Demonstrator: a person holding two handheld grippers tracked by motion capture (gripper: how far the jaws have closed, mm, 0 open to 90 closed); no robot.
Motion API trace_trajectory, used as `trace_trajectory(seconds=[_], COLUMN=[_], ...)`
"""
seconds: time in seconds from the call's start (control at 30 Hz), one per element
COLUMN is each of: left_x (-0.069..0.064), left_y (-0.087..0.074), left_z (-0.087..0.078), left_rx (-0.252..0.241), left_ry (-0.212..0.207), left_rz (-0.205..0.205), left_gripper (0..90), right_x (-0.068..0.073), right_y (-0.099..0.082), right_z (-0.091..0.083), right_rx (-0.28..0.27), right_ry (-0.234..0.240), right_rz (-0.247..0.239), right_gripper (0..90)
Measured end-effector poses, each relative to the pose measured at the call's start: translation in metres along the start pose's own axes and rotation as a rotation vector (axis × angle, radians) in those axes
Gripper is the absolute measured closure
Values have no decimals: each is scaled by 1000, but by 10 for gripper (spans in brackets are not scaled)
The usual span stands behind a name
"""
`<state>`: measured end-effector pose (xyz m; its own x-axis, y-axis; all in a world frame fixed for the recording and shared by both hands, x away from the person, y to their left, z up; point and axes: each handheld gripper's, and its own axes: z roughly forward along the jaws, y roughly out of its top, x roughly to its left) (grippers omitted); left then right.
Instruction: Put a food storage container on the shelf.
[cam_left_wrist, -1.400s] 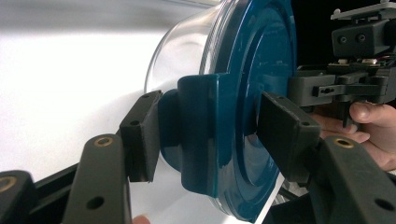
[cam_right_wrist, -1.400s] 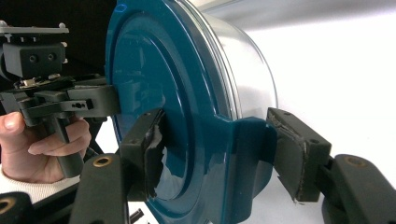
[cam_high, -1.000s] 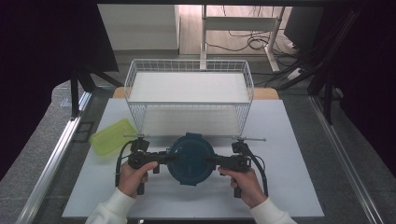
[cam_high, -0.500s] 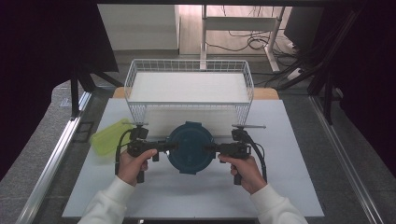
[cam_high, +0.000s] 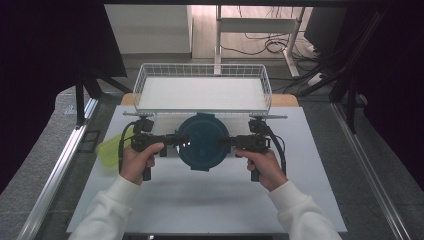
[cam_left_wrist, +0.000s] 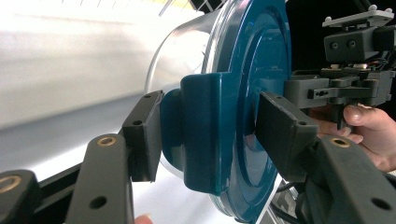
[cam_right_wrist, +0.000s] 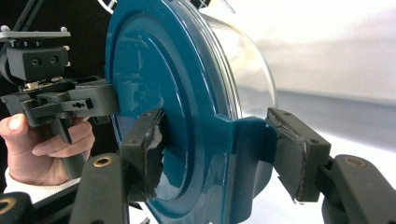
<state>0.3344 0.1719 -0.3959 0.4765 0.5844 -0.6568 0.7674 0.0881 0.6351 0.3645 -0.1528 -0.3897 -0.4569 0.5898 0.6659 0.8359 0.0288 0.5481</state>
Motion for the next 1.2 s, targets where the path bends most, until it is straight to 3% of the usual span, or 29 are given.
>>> trace_trajectory(seconds=[0.73, 1.2], left_x=[-22, -12], left_y=[61, 100], left_z=[-14, -16], left_rx=[-28, -23], left_ry=[-29, -63], left_rz=[34, 17], left_gripper=[440, 441], right_x=[35, 50], right_y=[59, 102], right_z=[-23, -23], right_rx=[-31, -46], right_ry=[-18, -61], right_rz=[-36, -77], right_gripper=[385, 386])
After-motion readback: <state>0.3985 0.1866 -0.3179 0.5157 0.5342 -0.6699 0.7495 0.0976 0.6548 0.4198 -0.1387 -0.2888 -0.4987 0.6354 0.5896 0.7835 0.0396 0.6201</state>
